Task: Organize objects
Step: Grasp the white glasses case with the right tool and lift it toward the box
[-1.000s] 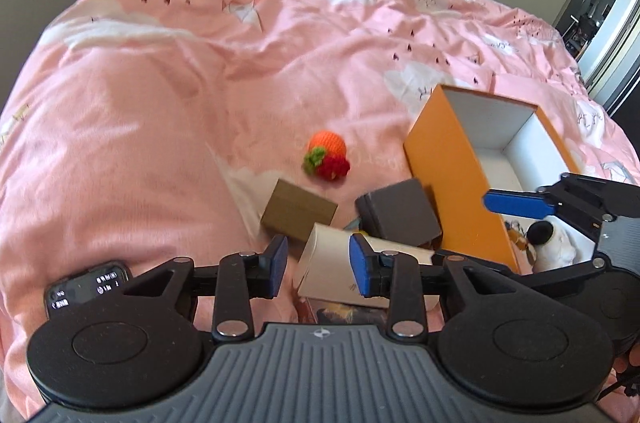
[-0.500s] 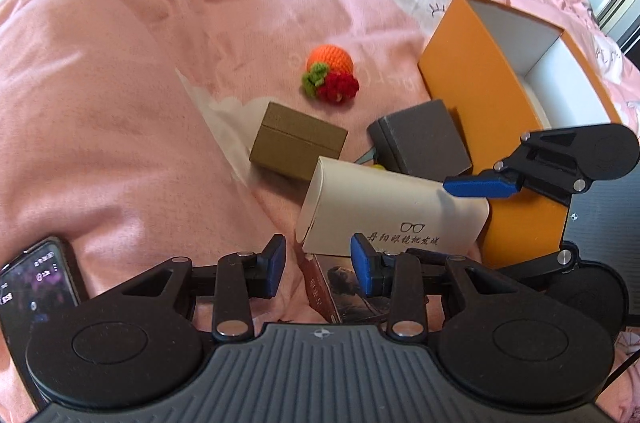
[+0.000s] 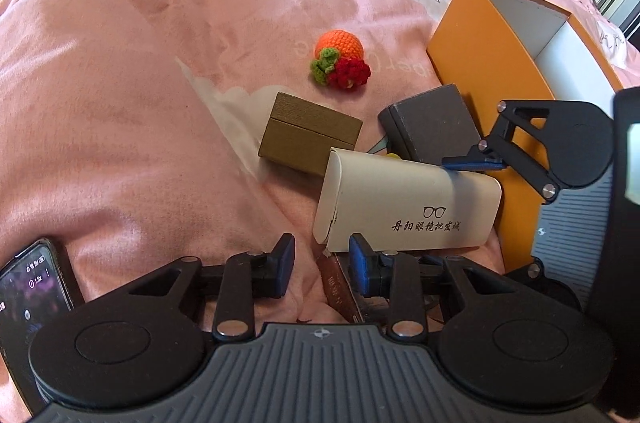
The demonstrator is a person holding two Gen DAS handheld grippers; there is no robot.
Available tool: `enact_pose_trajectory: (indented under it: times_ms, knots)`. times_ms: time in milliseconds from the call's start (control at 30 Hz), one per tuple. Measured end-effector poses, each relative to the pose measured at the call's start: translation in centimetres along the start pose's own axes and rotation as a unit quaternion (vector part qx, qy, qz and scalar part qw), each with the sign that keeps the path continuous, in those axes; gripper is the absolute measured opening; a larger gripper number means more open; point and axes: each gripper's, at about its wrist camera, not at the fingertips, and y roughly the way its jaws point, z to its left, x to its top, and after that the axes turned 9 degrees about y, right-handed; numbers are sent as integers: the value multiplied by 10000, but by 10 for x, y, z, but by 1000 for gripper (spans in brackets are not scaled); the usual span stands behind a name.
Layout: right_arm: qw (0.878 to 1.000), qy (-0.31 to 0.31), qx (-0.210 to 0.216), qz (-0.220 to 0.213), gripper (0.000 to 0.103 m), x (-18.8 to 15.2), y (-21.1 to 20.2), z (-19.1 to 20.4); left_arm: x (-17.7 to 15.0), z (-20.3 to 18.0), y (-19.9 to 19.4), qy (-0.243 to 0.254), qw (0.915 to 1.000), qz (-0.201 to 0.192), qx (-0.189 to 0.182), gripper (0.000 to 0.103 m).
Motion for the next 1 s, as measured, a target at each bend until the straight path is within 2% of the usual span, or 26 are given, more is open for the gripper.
enact_pose_trajectory:
  times_ms: [167,433,600,767,1000]
  knots:
    - [9998,-167,70,16,66,4,3,-4,0,4,-1,-44,10000,-20,-70,37]
    - [9988,-299,52,-377,64,-7,-20,-8,3,5,-13,-55,9998,-161,-114,37]
    - [9954,-721,-197,-595,64,-10,-44,-7,12,15,-30,-98,9996,-238,-131,38]
    - [9889,-1166,-571,-726,63,-10,-62,-9,21,9,-48,329,9987,-365,144,39]
    - [9754,-1657,-1205,-816,62,-18,-81,-22,29,0,-54,694,9967,-399,166,41]
